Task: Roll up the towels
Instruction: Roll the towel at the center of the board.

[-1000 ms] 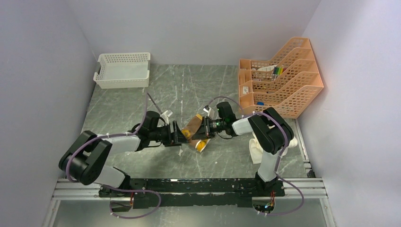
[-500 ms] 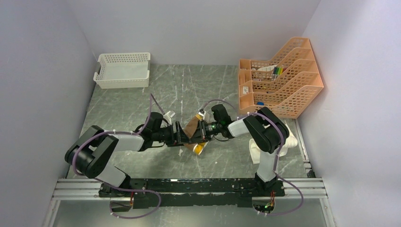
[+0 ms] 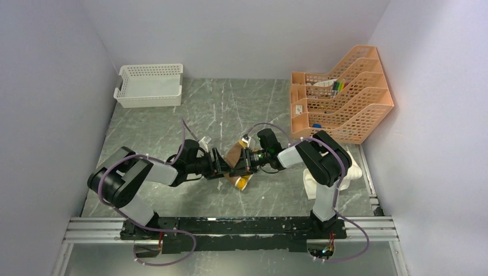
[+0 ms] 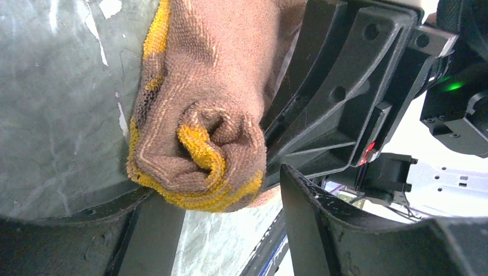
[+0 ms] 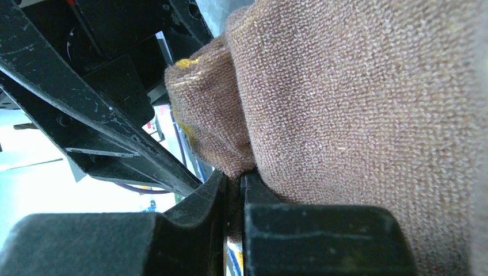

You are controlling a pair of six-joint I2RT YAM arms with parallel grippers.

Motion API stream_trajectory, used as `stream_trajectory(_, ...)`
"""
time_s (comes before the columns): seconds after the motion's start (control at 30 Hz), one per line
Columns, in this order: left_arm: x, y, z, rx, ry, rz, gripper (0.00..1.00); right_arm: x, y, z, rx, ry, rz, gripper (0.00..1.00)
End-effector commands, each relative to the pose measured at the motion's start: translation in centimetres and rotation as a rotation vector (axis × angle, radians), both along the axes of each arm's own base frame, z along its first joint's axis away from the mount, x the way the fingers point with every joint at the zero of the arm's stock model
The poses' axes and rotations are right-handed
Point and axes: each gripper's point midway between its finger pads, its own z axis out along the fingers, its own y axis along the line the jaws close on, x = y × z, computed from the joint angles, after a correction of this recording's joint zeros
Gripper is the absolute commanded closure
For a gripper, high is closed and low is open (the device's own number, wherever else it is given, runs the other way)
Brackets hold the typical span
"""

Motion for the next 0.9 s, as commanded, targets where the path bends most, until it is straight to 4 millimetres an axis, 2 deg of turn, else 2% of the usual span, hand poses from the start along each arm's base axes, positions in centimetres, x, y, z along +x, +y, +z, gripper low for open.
stream_trajectory(0.0,1.3,1.4,-1.5,0.062,-0.016,0.132,0.29,-1.8,-0.5,-0.7,-0.01,0.034,0.04,0.95)
stream_trajectory(0.1,1.4,1.9,-1.6,0.066,-0.005,0.171,0.28,-1.9,-0.6,-0.8,-0.008,0.037,0.039,0.95)
stream_trajectory(0.23,1.1,2.6,-2.8,0.121,0.037,0.193,0.28,-1.9,-0.5,-0.6,0.0,0.038,0.037,0.95)
stream_trajectory(0.5,1.2,3.9,-4.8,0.214,0.079,0.24,0.34,-2.2,-0.7,-0.5,-0.002,0.033,0.047,0.93)
stream_trajectory(0.6,1.2,4.3,-5.6,0.253,0.088,0.244,0.44,-2.3,-0.8,-0.5,-0.011,0.026,0.047,0.92)
stream_trajectory(0.73,1.2,4.8,-6.5,0.303,0.096,0.243,0.63,-2.2,-1.0,-0.3,-0.032,0.001,0.056,0.9)
stream_trajectory(0.8,1.2,4.9,-6.9,0.325,0.103,0.24,0.8,-2.0,-1.1,-0.2,-0.064,-0.026,0.063,0.87)
stream_trajectory(0.87,1.3,5.1,-7.0,0.348,0.102,0.235,0.9,-1.7,-1.2,-0.2,-0.12,-0.076,0.078,0.8)
